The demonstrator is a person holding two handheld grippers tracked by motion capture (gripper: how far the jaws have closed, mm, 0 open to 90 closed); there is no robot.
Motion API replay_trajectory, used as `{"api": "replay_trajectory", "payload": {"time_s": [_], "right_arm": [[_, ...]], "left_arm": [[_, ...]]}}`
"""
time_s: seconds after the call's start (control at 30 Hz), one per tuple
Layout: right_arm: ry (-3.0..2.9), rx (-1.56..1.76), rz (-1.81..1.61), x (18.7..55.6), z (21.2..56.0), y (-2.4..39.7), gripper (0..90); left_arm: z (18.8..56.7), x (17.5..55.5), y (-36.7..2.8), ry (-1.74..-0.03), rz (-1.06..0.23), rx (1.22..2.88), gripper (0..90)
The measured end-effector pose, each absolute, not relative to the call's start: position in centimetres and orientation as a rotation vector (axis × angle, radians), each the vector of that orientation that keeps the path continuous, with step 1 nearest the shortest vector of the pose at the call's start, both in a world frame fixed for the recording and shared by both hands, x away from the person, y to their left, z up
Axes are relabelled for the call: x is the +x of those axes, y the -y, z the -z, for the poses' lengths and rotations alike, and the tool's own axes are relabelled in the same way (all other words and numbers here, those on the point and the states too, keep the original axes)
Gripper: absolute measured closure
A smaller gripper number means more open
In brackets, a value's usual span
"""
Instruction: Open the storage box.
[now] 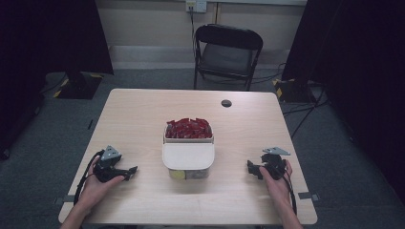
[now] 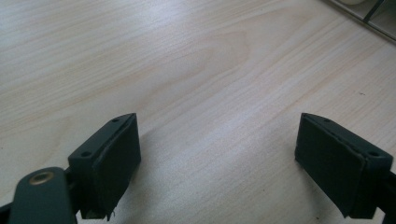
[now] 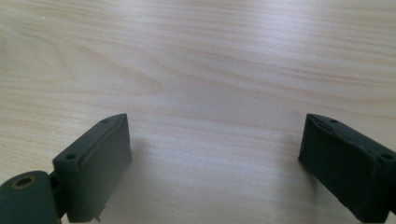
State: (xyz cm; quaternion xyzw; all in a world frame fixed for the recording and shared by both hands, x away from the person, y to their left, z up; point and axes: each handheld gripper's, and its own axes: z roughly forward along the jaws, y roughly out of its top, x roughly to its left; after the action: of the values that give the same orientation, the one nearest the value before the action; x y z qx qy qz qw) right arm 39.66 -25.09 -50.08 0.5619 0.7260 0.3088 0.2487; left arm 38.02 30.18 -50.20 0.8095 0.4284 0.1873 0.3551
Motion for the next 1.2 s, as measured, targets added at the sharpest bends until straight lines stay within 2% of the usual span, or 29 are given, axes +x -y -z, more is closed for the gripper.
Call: {"api": "replay_trajectory", "payload": {"time_s": [0.23,0.3,0.33,0.43,1.2], "right_arm": [[-1.985,1.564,-0.827,39.6,49.8,25.2,9.4],[-1.988,1.565,-0.829,39.6,49.7,25.3,10.8],[-1.976,1.573,-0.833,39.6,49.7,25.3,14.8],[-1.973,1.587,-0.855,39.6,49.5,25.5,15.4],[-1.983,1.505,-0.95,38.5,47.3,24.4,14.9]], "left_arm": [[50.2,38.0,-30.2,-1.106,-0.485,2.093,13.7],[50.2,38.0,-30.2,-1.107,-0.484,2.091,13.7],[50.2,38.0,-30.2,-1.106,-0.485,2.093,13.8],[50.2,38.0,-30.2,-1.106,-0.485,2.093,13.7],[50.2,38.0,-30.2,-1.106,-0.485,2.093,13.7]]}}
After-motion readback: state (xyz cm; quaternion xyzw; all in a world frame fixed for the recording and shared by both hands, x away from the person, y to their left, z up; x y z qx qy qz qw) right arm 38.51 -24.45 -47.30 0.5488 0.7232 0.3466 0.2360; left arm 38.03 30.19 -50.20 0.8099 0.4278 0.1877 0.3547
